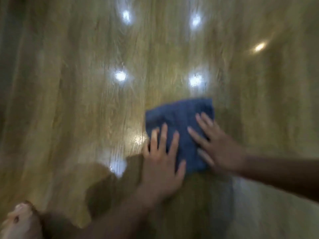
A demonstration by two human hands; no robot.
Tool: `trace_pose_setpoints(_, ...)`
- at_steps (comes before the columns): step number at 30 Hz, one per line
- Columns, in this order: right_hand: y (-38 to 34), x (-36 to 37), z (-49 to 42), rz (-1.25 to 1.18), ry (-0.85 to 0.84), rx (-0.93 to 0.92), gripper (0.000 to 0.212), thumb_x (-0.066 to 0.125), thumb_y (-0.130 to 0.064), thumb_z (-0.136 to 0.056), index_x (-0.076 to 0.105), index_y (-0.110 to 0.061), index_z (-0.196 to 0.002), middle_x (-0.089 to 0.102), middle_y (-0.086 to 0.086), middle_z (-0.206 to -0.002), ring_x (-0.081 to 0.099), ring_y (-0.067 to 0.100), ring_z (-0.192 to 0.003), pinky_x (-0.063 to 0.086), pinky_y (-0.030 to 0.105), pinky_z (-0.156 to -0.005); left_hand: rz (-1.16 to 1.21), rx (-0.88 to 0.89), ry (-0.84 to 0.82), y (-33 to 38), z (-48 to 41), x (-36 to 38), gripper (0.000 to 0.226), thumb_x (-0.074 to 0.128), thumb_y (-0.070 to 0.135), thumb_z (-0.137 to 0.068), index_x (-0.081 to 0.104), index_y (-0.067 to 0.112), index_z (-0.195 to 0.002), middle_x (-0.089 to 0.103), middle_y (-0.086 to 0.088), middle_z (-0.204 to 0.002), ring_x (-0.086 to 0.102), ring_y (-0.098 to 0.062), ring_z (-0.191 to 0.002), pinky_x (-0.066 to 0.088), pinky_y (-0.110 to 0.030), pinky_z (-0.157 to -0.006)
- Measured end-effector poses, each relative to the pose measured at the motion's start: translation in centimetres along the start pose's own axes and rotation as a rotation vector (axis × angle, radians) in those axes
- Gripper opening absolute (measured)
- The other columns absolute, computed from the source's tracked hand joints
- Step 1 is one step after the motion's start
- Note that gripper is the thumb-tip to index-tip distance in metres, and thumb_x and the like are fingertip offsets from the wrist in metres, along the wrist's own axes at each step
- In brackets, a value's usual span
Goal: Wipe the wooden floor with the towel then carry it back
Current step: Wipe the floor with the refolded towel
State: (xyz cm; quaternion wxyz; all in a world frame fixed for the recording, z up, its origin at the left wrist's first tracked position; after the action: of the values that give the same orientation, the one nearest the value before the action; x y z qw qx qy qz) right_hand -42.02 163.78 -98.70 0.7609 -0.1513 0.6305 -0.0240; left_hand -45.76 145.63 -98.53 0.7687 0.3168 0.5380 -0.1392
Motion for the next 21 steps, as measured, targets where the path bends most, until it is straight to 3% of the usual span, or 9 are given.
trace_pose_setpoints(2, -2.6, 2.5, 7.6, 0.021, -0.079, 0.028, 0.069, 0.035, -0.050, -0.101, 0.022, -0.013, -0.158, 0.018, 0.032, -0.160, 0.009, 0.048, -0.150, 0.019, 0.057, -0.120, -0.025, 0.042, -0.136, 3.2, 6.6, 3.2, 0.086, 0.053, 0.058, -0.081, 0.032, 0.018, -0.154, 0.018, -0.018, -0.163, 0.024, -0.041, -0.146, 0.029, -0.064, -0.106)
trace_pose_setpoints(5, -4.6, 4.4, 9.7, -0.029, -0.040, 0.156, 0.075, 0.044, -0.044, -0.095, 0.018, -0.013, -0.158, 0.021, 0.030, -0.159, 0.005, 0.043, -0.152, 0.018, 0.058, -0.114, -0.154, -0.005, -0.178, 5.3, 6.6, 4.8, 0.084, 0.047, 0.060, -0.079, 0.037, 0.013, -0.149, 0.024, -0.025, -0.158, 0.026, -0.048, -0.142, 0.025, -0.070, -0.102)
trace_pose_setpoints(7, -3.4, 3.7, 7.2, -0.077, 0.021, 0.186, 0.076, 0.048, -0.037, -0.088, 0.023, -0.009, -0.154, 0.021, 0.030, -0.159, 0.009, 0.043, -0.151, 0.020, 0.061, -0.113, -0.170, 0.021, -0.154, 5.5, 4.2, 4.5, 0.083, 0.043, 0.058, -0.084, 0.032, 0.011, -0.151, 0.020, -0.028, -0.158, 0.021, -0.051, -0.144, 0.024, -0.072, -0.103)
trace_pose_setpoints(10, 0.5, 1.6, 3.2, -0.089, 0.027, 0.042, 0.068, 0.045, -0.032, -0.090, 0.031, -0.004, -0.150, 0.025, 0.032, -0.156, 0.017, 0.046, -0.148, 0.021, 0.066, -0.116, -0.105, 0.030, -0.135, 5.2, 0.8, 3.6, 0.084, 0.042, 0.061, -0.092, 0.021, 0.012, -0.157, 0.011, -0.027, -0.162, 0.007, -0.049, -0.149, 0.021, -0.074, -0.108)
trace_pose_setpoints(13, 7.3, -1.4, -2.9, -0.076, 0.035, 0.043, 0.066, 0.041, -0.029, -0.091, 0.036, -0.001, -0.150, 0.025, 0.034, -0.156, 0.017, 0.050, -0.147, 0.016, 0.066, -0.116, -0.103, 0.022, -0.043, 4.7, -8.7, 1.7, 0.085, 0.028, 0.065, -0.093, 0.001, 0.017, -0.158, -0.008, -0.023, -0.164, -0.012, -0.045, -0.149, 0.004, -0.072, -0.113)
trace_pose_setpoints(15, 12.9, -3.9, -8.7, -0.036, 0.016, 0.092, 0.067, 0.039, -0.028, -0.093, 0.026, -0.005, -0.155, 0.012, 0.031, -0.161, 0.006, 0.046, -0.151, 0.006, 0.060, -0.121, -0.133, -0.010, -0.080, 4.1, -17.9, 0.3, 0.088, 0.024, 0.070, -0.093, -0.010, 0.022, -0.157, -0.020, -0.018, -0.163, -0.022, -0.041, -0.148, -0.006, -0.071, -0.113)
trace_pose_setpoints(17, 17.4, -6.1, -13.8, -0.061, 0.008, 0.201, 0.064, 0.041, -0.026, -0.097, 0.024, -0.013, -0.157, 0.008, 0.024, -0.164, 0.004, 0.039, -0.153, 0.007, 0.055, -0.123, -0.156, -0.080, -0.169, 3.1, -24.8, -1.0, 0.094, 0.028, 0.077, -0.089, -0.014, 0.027, -0.156, -0.028, -0.013, -0.161, -0.026, -0.039, -0.146, -0.010, -0.068, -0.113)
trace_pose_setpoints(21, 15.5, -6.3, -14.8, -0.109, 0.081, 0.400, 0.066, 0.046, -0.019, -0.092, 0.031, -0.019, -0.156, 0.014, 0.017, -0.165, 0.010, 0.032, -0.153, 0.011, 0.048, -0.124, -0.197, -0.085, -0.178, 3.3, -24.8, -1.9, 0.094, 0.031, 0.075, -0.088, -0.004, 0.024, -0.158, -0.017, -0.014, -0.164, -0.017, -0.041, -0.149, -0.002, -0.059, -0.118)
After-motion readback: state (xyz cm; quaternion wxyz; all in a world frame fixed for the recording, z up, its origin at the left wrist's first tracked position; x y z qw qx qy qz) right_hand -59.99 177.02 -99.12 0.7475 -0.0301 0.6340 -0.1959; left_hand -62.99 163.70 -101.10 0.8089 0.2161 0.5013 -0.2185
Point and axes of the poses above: each hand's wrist, its own z-axis away from the middle knuckle, its own x-axis out of the palm, y = z × x, the point moved 5 cm from there along -z, towards the middle knuckle
